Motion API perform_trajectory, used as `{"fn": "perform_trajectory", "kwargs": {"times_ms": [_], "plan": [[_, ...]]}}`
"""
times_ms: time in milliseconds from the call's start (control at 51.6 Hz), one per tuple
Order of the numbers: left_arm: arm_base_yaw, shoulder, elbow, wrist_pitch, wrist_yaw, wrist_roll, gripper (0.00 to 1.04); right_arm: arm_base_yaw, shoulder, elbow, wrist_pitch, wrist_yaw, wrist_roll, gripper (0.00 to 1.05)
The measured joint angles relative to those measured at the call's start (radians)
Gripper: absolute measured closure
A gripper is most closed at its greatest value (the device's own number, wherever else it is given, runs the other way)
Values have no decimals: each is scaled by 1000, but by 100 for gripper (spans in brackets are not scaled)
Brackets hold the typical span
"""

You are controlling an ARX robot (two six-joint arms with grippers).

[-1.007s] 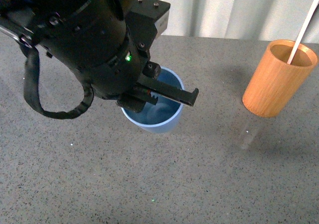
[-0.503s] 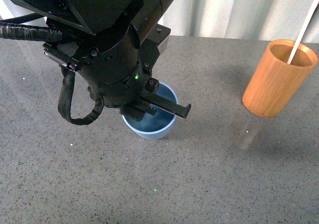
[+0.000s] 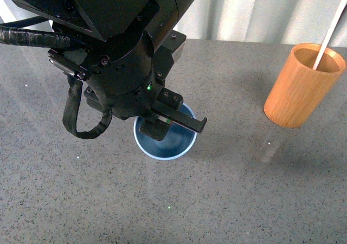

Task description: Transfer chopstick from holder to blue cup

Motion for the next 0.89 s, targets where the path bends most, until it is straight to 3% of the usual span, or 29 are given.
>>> {"fn": "perform_trajectory", "kwargs": {"times_ms": [329,891], "plan": [[13,0,41,-15,-8,2,5,0,0,0,0,0,0,10],[15,-2,82,-26,-19,11,7,0,0,0,0,0,0,10]]}}
